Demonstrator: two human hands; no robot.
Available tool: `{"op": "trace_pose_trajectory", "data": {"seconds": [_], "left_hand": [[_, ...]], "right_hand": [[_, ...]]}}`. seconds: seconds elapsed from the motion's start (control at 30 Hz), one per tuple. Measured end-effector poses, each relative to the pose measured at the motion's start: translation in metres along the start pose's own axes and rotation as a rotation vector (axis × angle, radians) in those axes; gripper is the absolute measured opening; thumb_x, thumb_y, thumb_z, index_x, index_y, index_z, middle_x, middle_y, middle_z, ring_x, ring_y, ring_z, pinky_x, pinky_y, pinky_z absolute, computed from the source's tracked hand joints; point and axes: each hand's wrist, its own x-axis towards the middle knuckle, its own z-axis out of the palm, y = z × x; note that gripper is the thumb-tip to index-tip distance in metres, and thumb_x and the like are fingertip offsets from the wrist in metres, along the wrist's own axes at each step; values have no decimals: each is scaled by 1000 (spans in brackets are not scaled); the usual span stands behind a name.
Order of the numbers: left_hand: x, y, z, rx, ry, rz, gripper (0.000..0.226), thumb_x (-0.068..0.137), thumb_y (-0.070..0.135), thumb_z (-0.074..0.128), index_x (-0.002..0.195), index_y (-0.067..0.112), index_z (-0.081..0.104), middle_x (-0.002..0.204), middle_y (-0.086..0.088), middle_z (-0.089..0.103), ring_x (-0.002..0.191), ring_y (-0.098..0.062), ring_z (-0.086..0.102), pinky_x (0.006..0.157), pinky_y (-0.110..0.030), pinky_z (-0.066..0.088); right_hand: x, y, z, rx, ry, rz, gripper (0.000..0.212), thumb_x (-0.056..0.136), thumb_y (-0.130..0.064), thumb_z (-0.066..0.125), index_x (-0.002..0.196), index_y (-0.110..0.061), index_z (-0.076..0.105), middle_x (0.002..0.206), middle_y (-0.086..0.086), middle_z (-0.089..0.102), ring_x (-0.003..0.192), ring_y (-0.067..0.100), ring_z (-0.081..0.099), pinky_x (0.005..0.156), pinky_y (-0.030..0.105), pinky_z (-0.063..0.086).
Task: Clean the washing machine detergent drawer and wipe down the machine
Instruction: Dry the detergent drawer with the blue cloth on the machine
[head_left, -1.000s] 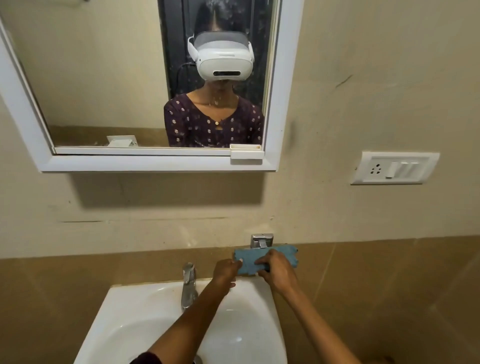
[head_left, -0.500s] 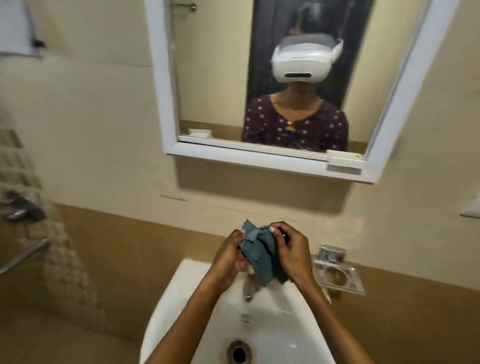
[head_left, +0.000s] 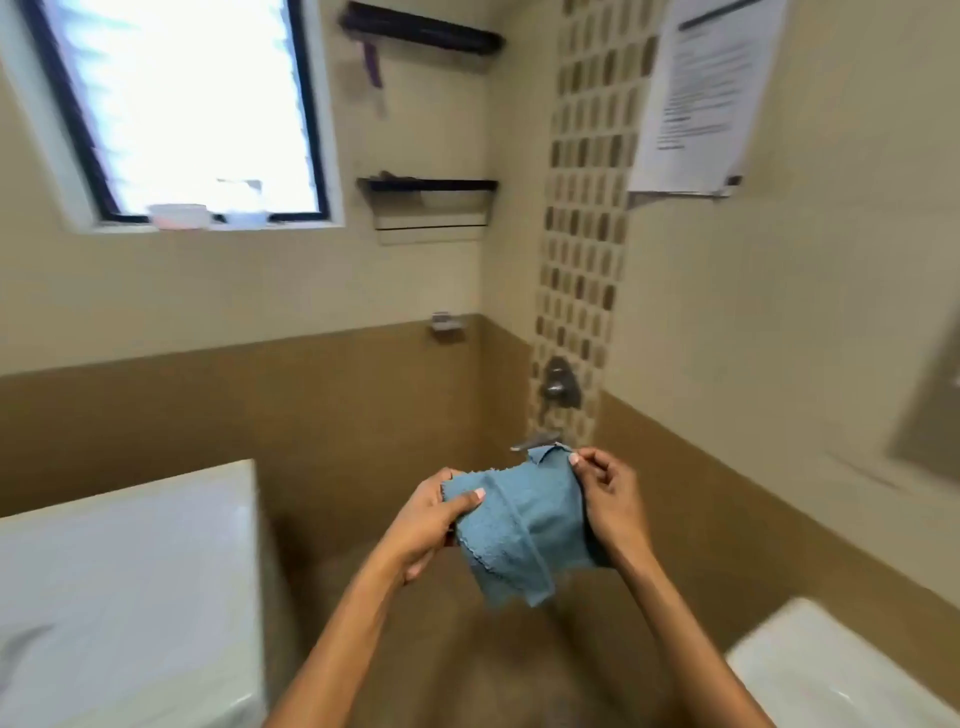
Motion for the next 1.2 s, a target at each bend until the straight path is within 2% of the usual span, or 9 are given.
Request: {"op": "trace_pose_trajectory", "data": {"seconds": [0.2, 0.43, 0.5, 0.6, 0.77, 0.83, 0.9, 1.03, 1.2], "left_hand": [[-100, 15, -187, 187, 443, 44, 12, 95, 7, 47, 99, 19, 47, 97, -8, 59, 87, -21, 58, 67, -32, 49], [-203, 10, -335, 125, 1001, -85, 17, 95, 2, 35, 97, 12, 48, 96, -11, 60, 73, -18, 55, 60, -25, 47], [-224, 6, -357, 125, 1027, -79, 20, 95, 1, 33, 95, 13, 49, 92, -12, 58, 69, -17, 52, 56, -25, 42], [-254, 9, -375, 90, 1044, -72, 23, 97, 9, 35, 81, 16, 51, 84, -9, 58, 75, -19, 52, 60, -23, 40], [-284, 5, -418, 75, 973, 14, 10, 95, 29, 48, 96, 22, 55, 97, 2, 60, 90, -12, 58, 72, -16, 51], [-288, 2, -439, 214, 974, -19, 25, 85, 39, 62, 99, 18, 62, 95, 1, 66, 90, -14, 63, 78, -24, 53], [-291, 3, -456, 307, 1003, -30, 16, 84, 31, 64, 88, 15, 64, 83, -1, 66, 78, -17, 61, 73, -32, 49], [-290, 10, -479, 167, 1073, -27, 9, 93, 9, 52, 94, 9, 60, 76, -1, 62, 68, -12, 56, 62, -20, 44], [-281, 5, -503, -55, 1117, -24, 35, 93, 5, 47, 128, 8, 53, 116, -10, 63, 108, -24, 60, 98, -35, 46]], "right_hand": [[-42, -38, 207, 124, -308, 14, 25, 96, -10, 48, 76, -13, 61, 61, -6, 62, 52, 0, 54, 50, 14, 41], [-110, -107, 409, -7, -536, -319, 19, 98, -16, 44, 92, -11, 61, 84, -3, 64, 78, 13, 57, 72, 29, 45], [-127, -124, 447, -62, -580, -390, 19, 99, -20, 43, 92, -12, 59, 85, -2, 63, 78, 18, 58, 71, 34, 45], [-146, -137, 499, -88, -701, -443, 19, 99, -24, 40, 93, -16, 57, 90, 2, 65, 79, 17, 57, 67, 27, 42], [-160, -150, 573, -56, -806, -476, 19, 99, -25, 41, 95, -19, 59, 88, 0, 64, 79, 18, 59, 66, 26, 45], [-159, -150, 597, -64, -809, -497, 21, 99, -26, 41, 97, -18, 60, 90, 5, 66, 80, 20, 60, 67, 29, 47], [-156, -146, 618, -69, -812, -507, 23, 99, -28, 41, 99, -17, 61, 93, 7, 68, 82, 21, 61, 71, 33, 50], [-153, -134, 648, -35, -828, -520, 25, 98, -26, 44, 105, -9, 60, 101, 10, 67, 91, 23, 62, 70, 26, 44], [-178, -95, 665, -160, -599, -485, 28, 90, -23, 57, 115, -12, 51, 116, 9, 50, 109, 24, 48, 90, 37, 43]]}}
